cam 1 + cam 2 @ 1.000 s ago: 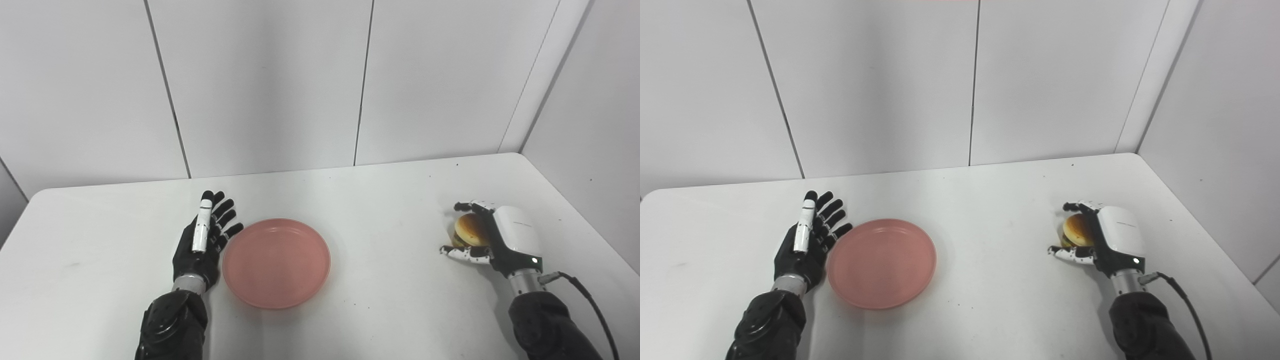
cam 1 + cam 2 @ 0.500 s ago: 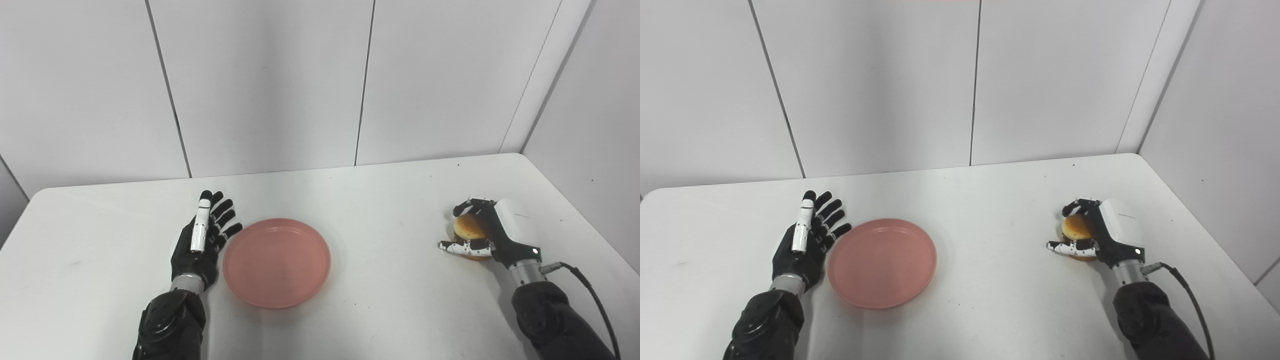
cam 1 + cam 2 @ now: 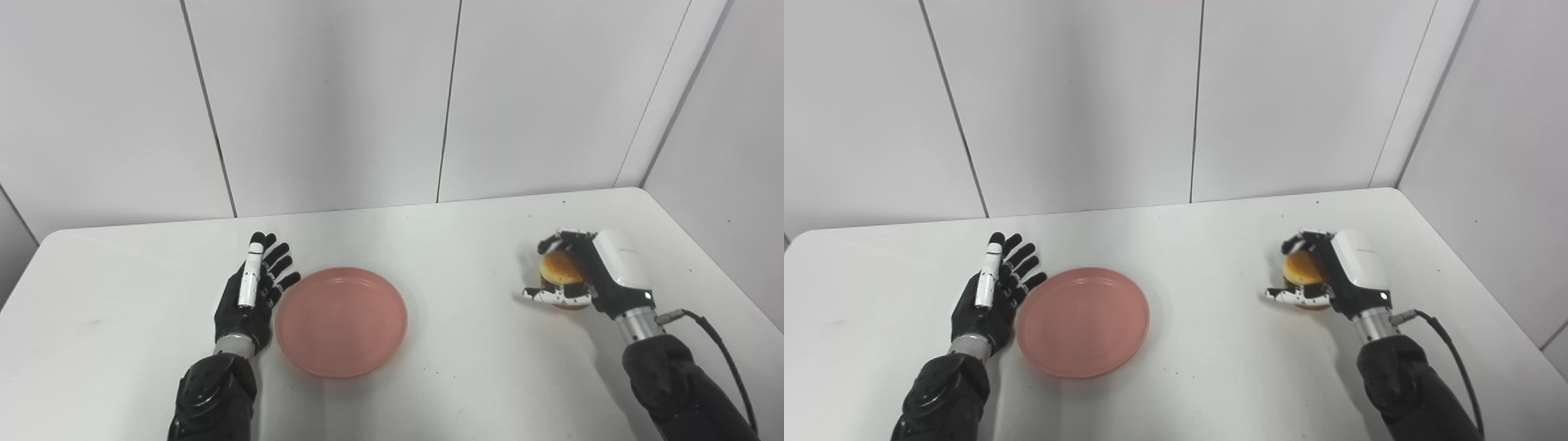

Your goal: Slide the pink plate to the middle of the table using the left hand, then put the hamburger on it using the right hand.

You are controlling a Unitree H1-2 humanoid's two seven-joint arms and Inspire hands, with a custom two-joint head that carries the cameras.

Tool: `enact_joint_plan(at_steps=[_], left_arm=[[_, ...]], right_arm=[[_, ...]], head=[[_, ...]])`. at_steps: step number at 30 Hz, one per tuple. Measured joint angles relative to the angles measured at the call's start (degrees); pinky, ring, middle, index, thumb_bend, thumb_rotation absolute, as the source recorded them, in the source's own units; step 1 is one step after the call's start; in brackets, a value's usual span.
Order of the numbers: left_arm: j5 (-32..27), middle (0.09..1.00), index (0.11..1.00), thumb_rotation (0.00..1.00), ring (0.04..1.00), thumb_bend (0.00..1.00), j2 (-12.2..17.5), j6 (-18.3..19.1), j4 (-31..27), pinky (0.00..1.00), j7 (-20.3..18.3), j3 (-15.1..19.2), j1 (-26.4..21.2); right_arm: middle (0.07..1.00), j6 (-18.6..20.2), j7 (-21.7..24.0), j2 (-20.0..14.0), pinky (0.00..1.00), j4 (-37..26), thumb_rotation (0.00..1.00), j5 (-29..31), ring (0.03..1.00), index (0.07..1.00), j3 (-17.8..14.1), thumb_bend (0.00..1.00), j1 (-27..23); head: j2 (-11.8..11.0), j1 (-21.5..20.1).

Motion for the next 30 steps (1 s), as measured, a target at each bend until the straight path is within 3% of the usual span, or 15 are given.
enact_joint_plan(at_steps=[8,12,21,30], left_arm=[[0.3,0.865,0.844,0.83,0.911,0.63,-0.4,-1.4,1.7,0.78,0.1,-1.2,-0.8],[1.1,0.849,0.834,0.82,0.899,0.62,-1.5,-1.9,1.8,0.76,1.1,-1.7,-0.7],[1.6,0.852,0.843,0.82,0.896,0.62,-2.1,-2.7,2.0,0.75,1.4,-2.1,-0.5],[2.4,0.873,0.864,0.85,0.909,0.61,-2.2,-2.7,1.9,0.73,1.8,-2.8,-0.4]], right_arm=[[0.272,3.0,6.7,3.6,0.15,-11.7,0.16,0.0,0.196,0.47,0.9,0.51,-3.7],[0.263,3.2,8.8,6.7,0.14,-14.4,0.16,0.5,0.187,0.47,2.2,0.51,-5.5],[0.279,3.3,10.9,11.9,0.16,-14.6,0.16,-0.6,0.201,0.471,5.3,0.51,-7.5],[0.279,5.2,11.1,22.2,0.15,-9.9,0.16,-6.1,0.2,0.472,11.8,0.51,-10.5]], head=[[0.2,2.3],[0.0,4.8],[0.5,7.5],[1.3,7.9]])
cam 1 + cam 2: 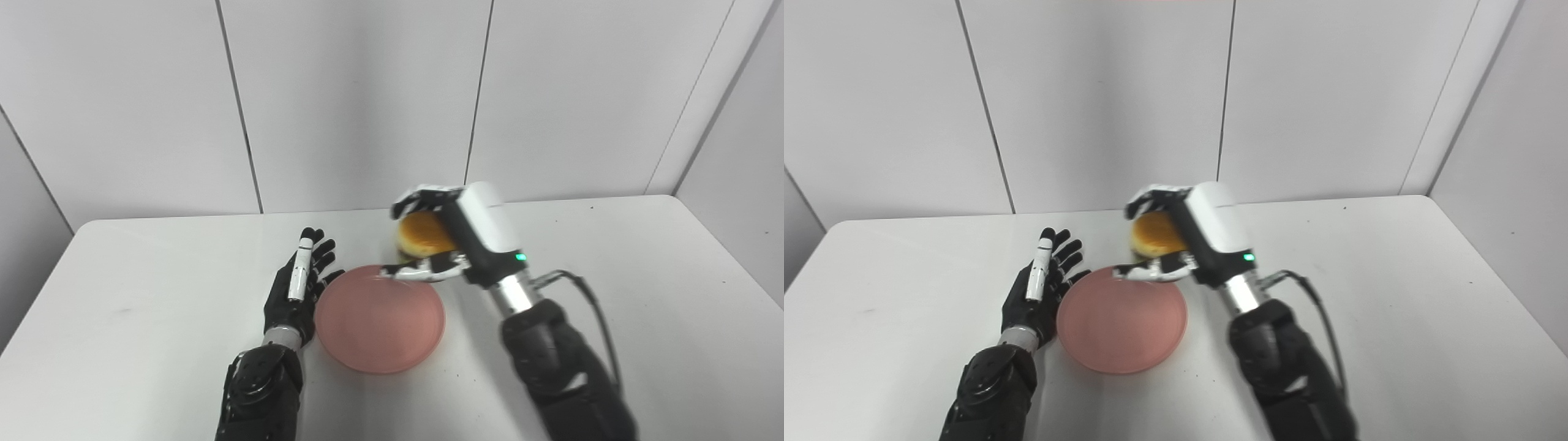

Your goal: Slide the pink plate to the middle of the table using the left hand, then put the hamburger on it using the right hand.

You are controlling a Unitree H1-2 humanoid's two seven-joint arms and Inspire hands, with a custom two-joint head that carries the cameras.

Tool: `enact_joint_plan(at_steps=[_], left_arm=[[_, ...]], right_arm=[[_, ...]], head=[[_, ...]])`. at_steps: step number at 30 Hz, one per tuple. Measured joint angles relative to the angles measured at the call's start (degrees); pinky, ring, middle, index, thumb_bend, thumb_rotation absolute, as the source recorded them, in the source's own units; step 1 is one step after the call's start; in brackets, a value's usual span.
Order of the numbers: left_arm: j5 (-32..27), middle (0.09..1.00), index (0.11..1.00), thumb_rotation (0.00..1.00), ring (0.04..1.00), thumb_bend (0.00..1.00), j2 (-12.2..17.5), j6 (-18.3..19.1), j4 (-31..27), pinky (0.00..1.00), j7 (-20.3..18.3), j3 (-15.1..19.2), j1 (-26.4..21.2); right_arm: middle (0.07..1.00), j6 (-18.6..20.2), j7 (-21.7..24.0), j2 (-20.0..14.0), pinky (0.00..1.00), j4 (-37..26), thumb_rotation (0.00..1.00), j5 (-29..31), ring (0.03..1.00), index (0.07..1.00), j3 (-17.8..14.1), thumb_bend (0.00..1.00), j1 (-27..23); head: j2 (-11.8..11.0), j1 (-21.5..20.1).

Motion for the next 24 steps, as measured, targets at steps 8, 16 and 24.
enact_joint_plan(at_steps=[8,16,24], left_arm=[[0.2,0.887,0.881,0.84,0.893,0.6,0.3,-0.3,0.1,0.73,0.0,0.0,0.0],[0.3,0.829,0.864,0.84,0.788,0.6,0.2,-0.3,0.2,0.63,0.0,-0.3,0.0],[0.3,0.806,0.834,0.82,0.767,0.62,0.0,-1.3,1.4,0.63,0.4,-0.1,-0.3]], right_arm=[[0.267,-2.3,-3.9,1.5,0.14,9.9,0.15,-2.0,0.193,0.471,3.4,0.51,0.3],[0.28,-2.7,-5.5,2.1,0.16,15.2,0.15,-2.9,0.204,0.47,6.3,0.51,0.4],[0.327,-4.6,-6.6,2.1,0.18,21.5,0.15,-3.0,0.237,0.473,8.0,0.51,0.0]], head=[[-0.6,1.0],[-0.8,1.4],[-0.7,1.5]])
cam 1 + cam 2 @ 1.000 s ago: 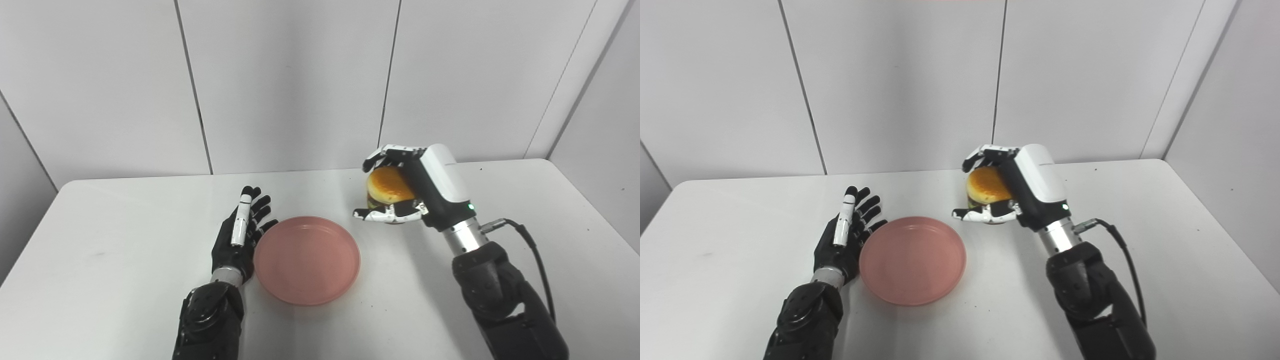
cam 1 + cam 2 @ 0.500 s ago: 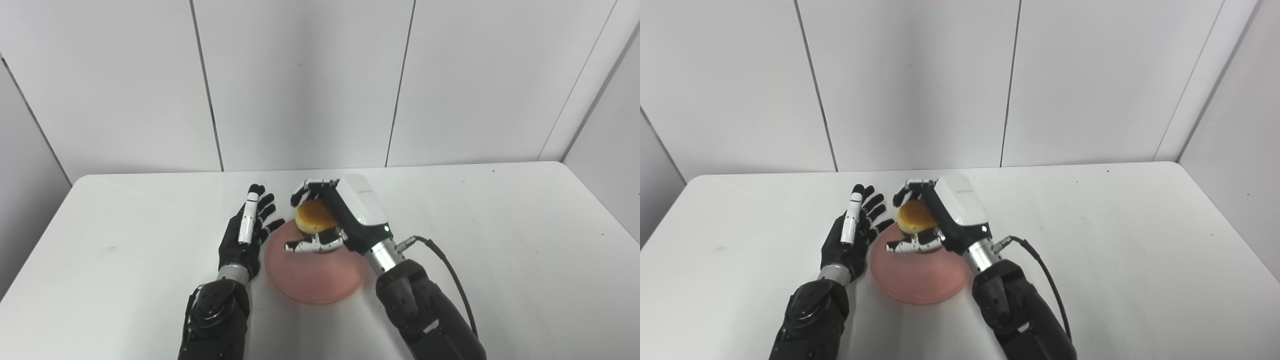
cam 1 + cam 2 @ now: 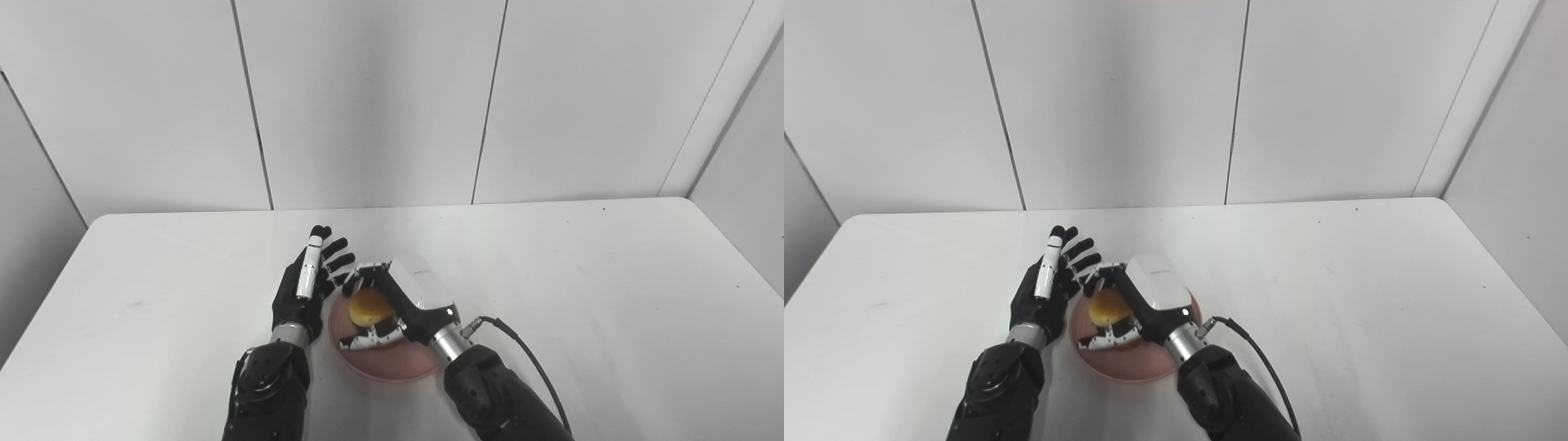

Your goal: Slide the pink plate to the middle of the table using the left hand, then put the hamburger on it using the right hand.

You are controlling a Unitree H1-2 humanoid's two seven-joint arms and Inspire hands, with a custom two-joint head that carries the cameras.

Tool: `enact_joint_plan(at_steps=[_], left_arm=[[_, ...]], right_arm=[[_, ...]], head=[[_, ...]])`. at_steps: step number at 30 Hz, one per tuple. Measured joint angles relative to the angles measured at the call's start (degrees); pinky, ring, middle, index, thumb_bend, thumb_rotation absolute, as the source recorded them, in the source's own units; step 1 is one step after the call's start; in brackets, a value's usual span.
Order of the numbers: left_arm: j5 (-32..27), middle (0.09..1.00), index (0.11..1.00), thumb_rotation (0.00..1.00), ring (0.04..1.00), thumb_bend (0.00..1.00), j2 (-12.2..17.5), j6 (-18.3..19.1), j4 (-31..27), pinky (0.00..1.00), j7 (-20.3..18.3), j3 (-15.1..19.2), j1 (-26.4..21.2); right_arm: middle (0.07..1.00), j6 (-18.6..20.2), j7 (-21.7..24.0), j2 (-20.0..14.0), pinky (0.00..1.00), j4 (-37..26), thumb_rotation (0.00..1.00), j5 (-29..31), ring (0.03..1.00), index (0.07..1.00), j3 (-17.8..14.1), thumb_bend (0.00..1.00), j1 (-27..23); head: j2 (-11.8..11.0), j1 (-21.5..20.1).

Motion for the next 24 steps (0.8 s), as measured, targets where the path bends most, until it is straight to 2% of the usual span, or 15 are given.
enact_joint_plan(at_steps=[4,6,9,10,11,12,14,17,20,24], left_arm=[[0.0,0.814,0.839,0.82,0.791,0.63,0.0,-0.1,0.4,0.64,0.2,0.2,-0.3],[-0.2,0.804,0.841,0.82,0.758,0.64,0.0,-0.1,0.6,0.6,0.2,0.2,-0.4],[-0.1,0.805,0.843,0.84,0.766,0.64,0.0,-0.1,0.8,0.6,0.2,0.1,-0.6],[-0.1,0.816,0.846,0.84,0.795,0.64,0.0,-0.1,0.8,0.61,0.2,0.1,-0.6],[-0.1,0.821,0.848,0.84,0.809,0.64,0.0,-0.1,0.8,0.62,0.2,0.1,-0.6],[-0.1,0.824,0.844,0.83,0.823,0.64,0.0,-0.1,0.8,0.63,0.2,0.1,-0.6],[-0.1,0.832,0.843,0.82,0.837,0.64,0.0,-0.1,0.8,0.66,0.2,0.2,-0.6],[-0.2,0.851,0.846,0.82,0.857,0.65,0.0,-0.1,0.8,0.7,0.2,0.3,-0.6],[-0.4,0.883,0.848,0.83,0.873,0.63,0.0,0.0,0.8,0.69,0.2,0.5,-0.7],[-0.4,0.871,0.879,0.84,0.869,0.62,0.0,0.0,0.8,0.69,-0.1,0.4,-0.7]], right_arm=[[0.356,-0.3,-0.5,-0.4,0.19,0.6,0.16,-0.3,0.256,0.476,0.6,0.51,-0.7],[0.463,-0.3,-0.7,-0.8,0.27,0.6,0.18,-0.8,0.358,0.49,1.0,0.5,-0.7],[0.529,-0.4,-0.7,-1.9,0.35,0.4,0.18,-1.4,0.434,0.496,1.9,0.49,-0.8],[0.595,-0.4,-0.7,-2.4,0.41,0.3,0.53,-1.8,0.498,0.595,2.2,0.56,-0.8],[0.628,-0.5,-0.7,-2.9,0.44,0.1,0.71,-2.3,0.532,0.646,2.4,0.59,-0.8],[0.672,-0.6,-0.7,-3.3,0.48,0.1,0.87,-2.4,0.58,0.689,2.5,0.63,-0.8],[0.711,-0.7,-0.7,-4.2,0.53,0.1,0.97,-2.4,0.629,0.719,2.7,0.65,-0.8],[0.736,-0.9,-0.7,-5.1,0.57,0.1,0.99,-2.3,0.672,0.727,2.7,0.67,-0.8],[0.743,-1.4,-0.7,-5.6,0.59,-0.1,1.0,-1.3,0.683,0.724,2.5,0.71,-0.8],[0.743,-3.0,-0.7,-5.9,0.59,-2.3,1.0,0.0,0.69,0.731,1.9,0.72,-0.7]], head=[[0.0,0.2],[-0.1,0.3],[-0.2,0.3],[-0.2,0.3],[-0.3,0.1],[-0.3,0.1],[-0.4,-0.1],[-0.4,0.0],[-0.4,0.0],[-0.4,0.0]])
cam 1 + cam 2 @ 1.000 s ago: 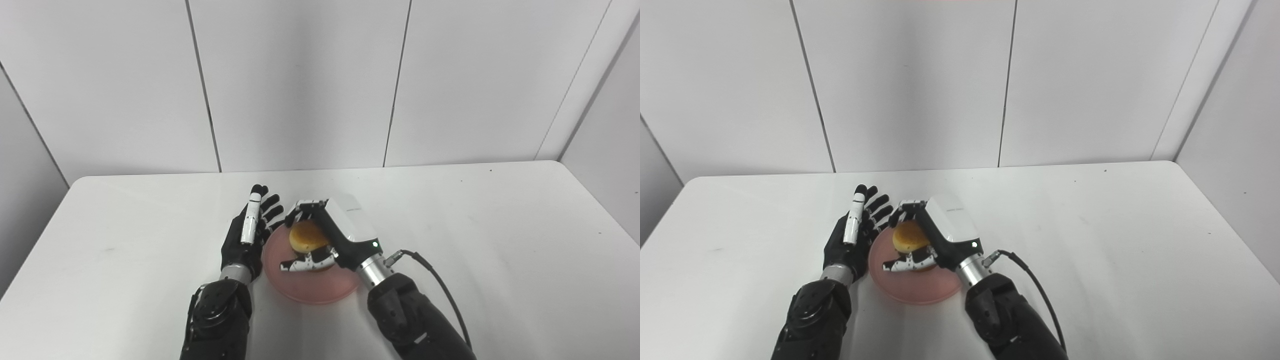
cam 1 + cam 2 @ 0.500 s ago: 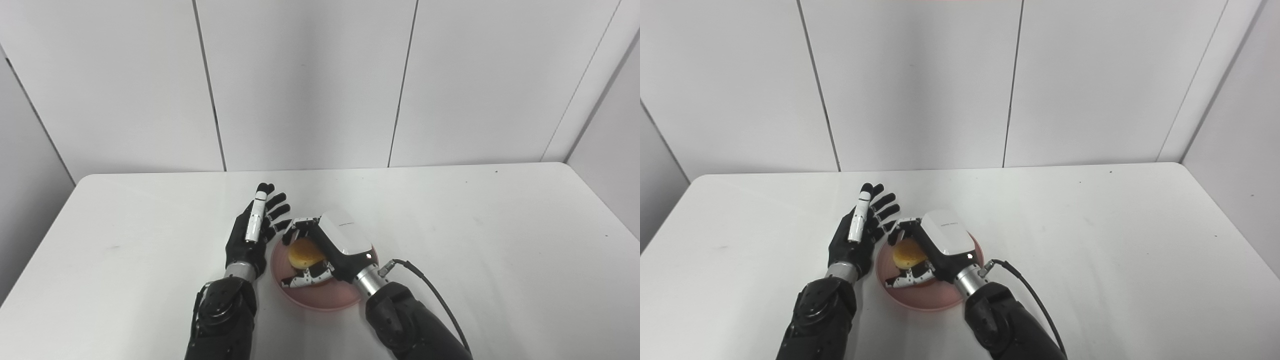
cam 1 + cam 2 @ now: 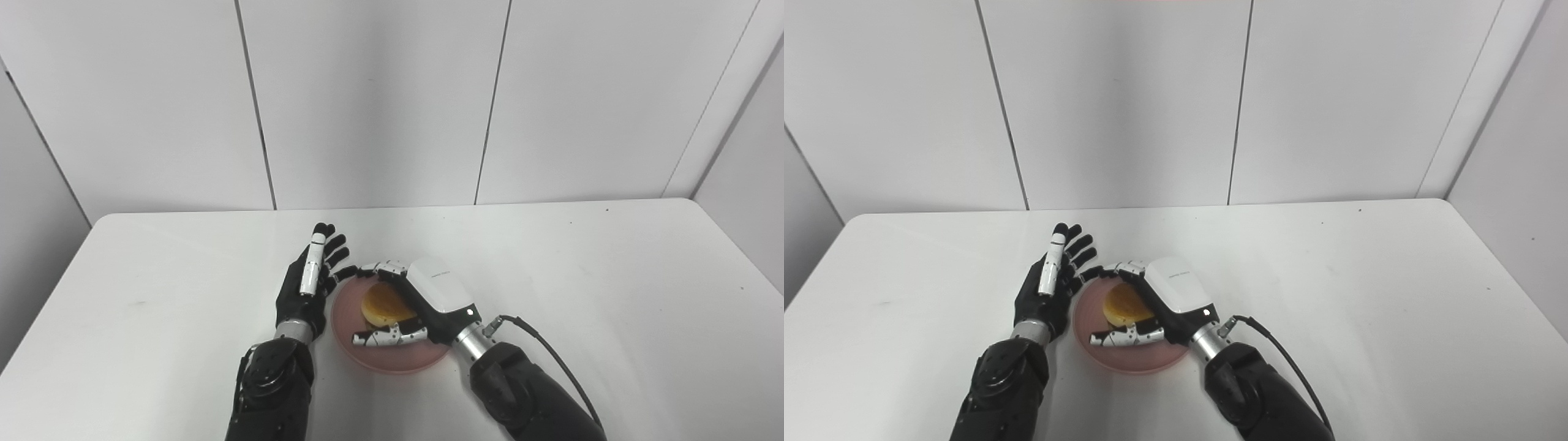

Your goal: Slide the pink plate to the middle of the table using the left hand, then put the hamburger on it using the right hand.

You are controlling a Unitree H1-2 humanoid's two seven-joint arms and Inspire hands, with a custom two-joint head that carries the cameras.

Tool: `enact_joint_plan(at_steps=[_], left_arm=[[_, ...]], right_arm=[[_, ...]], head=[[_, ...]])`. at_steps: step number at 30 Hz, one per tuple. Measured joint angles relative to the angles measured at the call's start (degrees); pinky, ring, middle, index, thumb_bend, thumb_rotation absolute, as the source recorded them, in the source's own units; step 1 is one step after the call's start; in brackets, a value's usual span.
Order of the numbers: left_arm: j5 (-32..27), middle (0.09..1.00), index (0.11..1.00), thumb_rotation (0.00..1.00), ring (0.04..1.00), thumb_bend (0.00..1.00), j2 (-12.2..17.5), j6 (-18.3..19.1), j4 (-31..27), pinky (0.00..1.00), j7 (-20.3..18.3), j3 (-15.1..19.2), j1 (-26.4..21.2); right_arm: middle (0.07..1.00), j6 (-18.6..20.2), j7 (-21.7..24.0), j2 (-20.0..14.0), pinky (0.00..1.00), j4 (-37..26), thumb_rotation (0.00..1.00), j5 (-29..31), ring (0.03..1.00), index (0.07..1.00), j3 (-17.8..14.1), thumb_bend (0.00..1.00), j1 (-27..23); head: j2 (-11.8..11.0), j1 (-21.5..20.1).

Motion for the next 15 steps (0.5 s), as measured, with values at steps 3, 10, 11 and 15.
enact_joint_plan(at_steps=[3,10,11,15], left_arm=[[-0.1,0.869,0.883,0.84,0.888,0.62,0.1,0.2,0.0,0.74,-0.5,0.0,0.0],[-1.0,0.869,0.864,0.84,0.904,0.62,0.1,0.2,0.0,0.75,-0.9,0.1,-0.1],[-1.0,0.865,0.861,0.84,0.902,0.62,0.1,0.2,0.0,0.75,-0.9,0.1,-0.1],[-1.0,0.842,0.846,0.83,0.894,0.62,-0.1,-0.4,0.1,0.76,-0.7,0.4,-0.1]], right_arm=[[0.741,-0.3,0.3,-0.2,0.59,-3.7,1.0,1.1,0.693,0.73,-1.0,0.71,0.1],[0.735,-0.3,1.1,0.4,0.6,-11.8,1.0,7.5,0.689,0.729,-7.4,0.67,1.0],[0.735,-0.3,1.1,0.6,0.6,-12.4,1.0,8.7,0.69,0.73,-8.2,0.67,1.0],[0.792,-0.2,1.1,2.1,0.67,-13.5,0.97,13.0,0.761,0.738,-12.1,0.64,1.0]], head=[[0.0,0.0],[-0.6,-0.2],[-0.7,-0.1],[-1.3,-0.3]])
